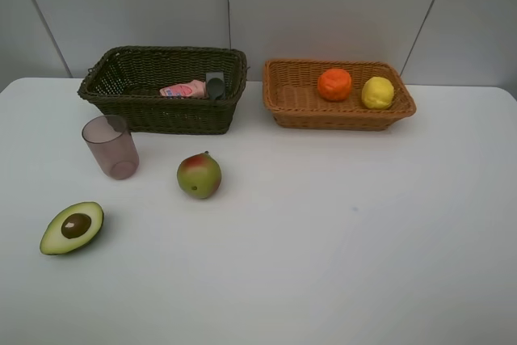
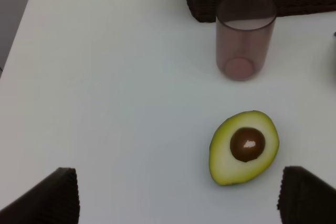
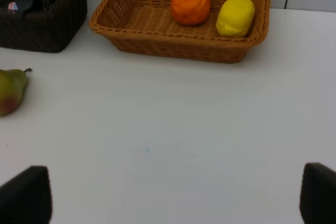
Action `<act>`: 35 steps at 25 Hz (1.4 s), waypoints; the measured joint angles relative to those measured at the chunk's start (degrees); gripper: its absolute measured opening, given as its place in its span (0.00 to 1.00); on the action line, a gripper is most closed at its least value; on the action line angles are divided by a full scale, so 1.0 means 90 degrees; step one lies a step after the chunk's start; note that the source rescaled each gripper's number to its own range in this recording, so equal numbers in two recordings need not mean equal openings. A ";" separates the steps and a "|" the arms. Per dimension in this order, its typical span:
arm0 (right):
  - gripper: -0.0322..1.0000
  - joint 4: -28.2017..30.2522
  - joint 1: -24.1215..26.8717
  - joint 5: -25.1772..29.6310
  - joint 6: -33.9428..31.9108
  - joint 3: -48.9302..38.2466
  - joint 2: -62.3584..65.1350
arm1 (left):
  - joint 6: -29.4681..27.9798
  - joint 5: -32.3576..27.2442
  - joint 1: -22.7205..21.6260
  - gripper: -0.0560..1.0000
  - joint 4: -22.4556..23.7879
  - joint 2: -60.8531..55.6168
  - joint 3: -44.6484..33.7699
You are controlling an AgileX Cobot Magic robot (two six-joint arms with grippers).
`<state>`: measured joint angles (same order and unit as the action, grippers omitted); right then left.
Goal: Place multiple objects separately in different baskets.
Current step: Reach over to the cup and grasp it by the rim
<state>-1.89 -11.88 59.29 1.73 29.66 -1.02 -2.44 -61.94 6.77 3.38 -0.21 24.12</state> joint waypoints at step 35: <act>1.00 -0.0001 0.0000 0.0000 0.0000 0.0000 0.0000 | 0.0014 0.0627 0.0000 1.00 0.0090 0.7980 0.3864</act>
<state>-1.89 -11.88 59.29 1.73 29.66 -1.02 -2.32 -56.30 6.77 4.18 71.61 58.90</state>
